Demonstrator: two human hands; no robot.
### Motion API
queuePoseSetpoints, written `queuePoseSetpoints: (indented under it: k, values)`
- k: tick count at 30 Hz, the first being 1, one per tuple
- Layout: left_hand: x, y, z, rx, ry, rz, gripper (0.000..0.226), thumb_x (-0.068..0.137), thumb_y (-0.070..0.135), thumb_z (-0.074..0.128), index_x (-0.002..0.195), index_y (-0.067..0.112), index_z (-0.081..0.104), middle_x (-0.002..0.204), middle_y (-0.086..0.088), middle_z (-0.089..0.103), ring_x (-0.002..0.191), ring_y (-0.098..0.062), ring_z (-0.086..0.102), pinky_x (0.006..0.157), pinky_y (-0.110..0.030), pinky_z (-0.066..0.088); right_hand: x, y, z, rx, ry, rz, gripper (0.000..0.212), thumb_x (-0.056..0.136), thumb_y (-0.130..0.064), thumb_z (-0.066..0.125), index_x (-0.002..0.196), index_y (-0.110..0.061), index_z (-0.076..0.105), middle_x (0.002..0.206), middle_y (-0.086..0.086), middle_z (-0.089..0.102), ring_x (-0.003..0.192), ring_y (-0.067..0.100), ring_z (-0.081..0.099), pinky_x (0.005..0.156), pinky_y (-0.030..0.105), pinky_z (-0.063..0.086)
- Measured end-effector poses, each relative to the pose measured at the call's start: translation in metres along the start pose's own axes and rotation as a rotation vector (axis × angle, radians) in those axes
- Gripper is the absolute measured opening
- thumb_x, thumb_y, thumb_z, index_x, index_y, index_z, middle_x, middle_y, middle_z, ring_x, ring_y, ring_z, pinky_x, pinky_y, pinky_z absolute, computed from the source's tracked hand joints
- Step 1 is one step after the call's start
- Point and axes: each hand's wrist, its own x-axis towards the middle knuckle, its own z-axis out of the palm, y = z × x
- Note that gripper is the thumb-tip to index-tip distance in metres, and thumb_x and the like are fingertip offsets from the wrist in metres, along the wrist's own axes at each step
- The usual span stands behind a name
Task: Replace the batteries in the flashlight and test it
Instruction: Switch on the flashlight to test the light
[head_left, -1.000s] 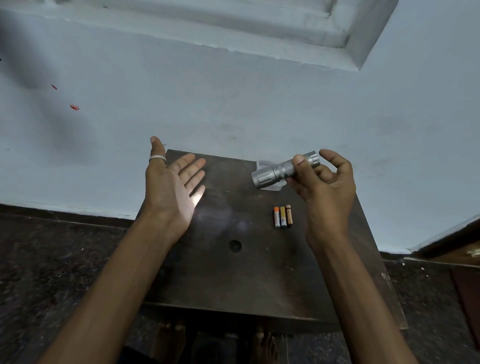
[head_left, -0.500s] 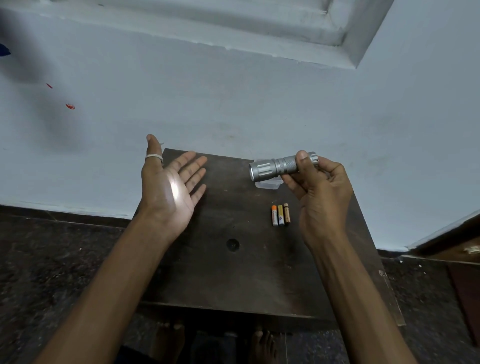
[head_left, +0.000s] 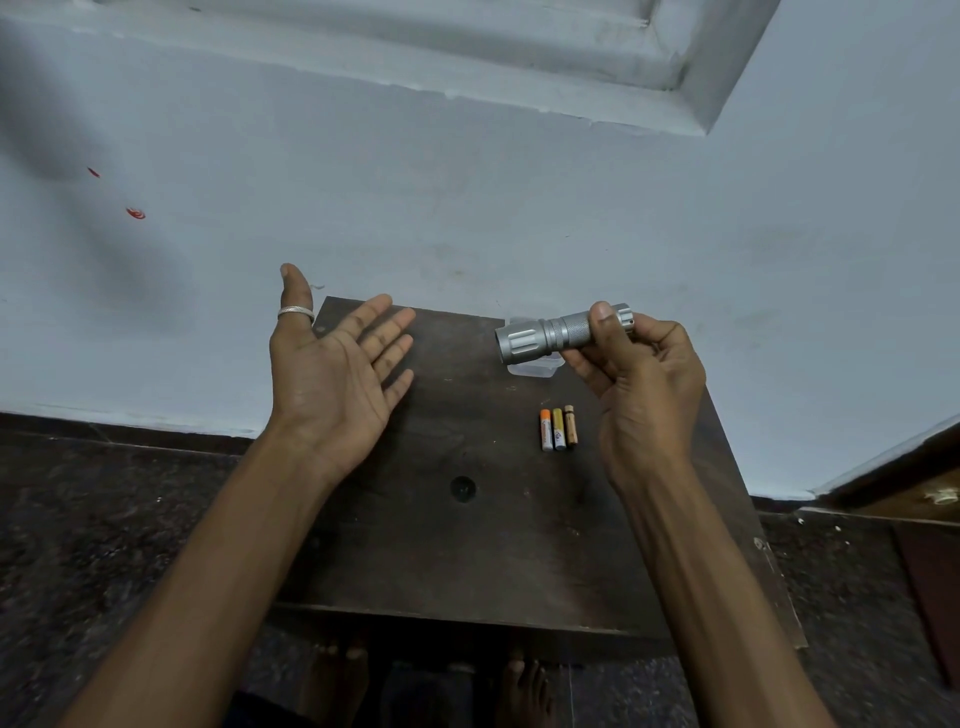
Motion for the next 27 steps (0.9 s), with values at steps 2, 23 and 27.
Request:
queuePoseSetpoints:
  k: [2,23,27]
  values:
    - [0.001,0.0,0.0,0.002,0.006,-0.003,0.096,0.078,0.087,0.03,0.142,0.018,0.05,0.141,-0.004,0.058,0.138,-0.02,0.043,0.119,-0.048,0.022,-0.001,0.001,0.001,-0.003,-0.01,-0.001,0.018,0.088,-0.01,0.078,0.092,-0.008,0.06,0.077,0.005,0.074,0.077,0.024,0.076,0.073,0.036,0.062]
    - [-0.001,-0.04,0.013,1.402,-0.14,0.531,0.043,0.085,0.043,0.071,0.126,0.038,0.061,0.109,0.016,0.068,0.097,-0.003,0.06,0.081,-0.024,0.048,-0.016,0.011,0.02,-0.304,-0.186,-0.042,0.04,0.08,-0.009,0.084,0.114,-0.005,0.063,0.099,0.018,0.075,0.094,0.033,0.075,0.085,0.048,0.062]
    - [-0.002,-0.036,0.012,1.392,0.02,0.704,0.036,0.08,0.03,0.076,0.115,0.035,0.069,0.097,0.016,0.072,0.087,-0.011,0.061,0.077,-0.029,0.048,-0.026,0.02,0.03,-0.428,-0.327,-0.124,0.028,0.084,-0.011,0.081,0.109,-0.009,0.069,0.09,-0.001,0.077,0.081,0.007,0.073,0.073,0.022,0.058]
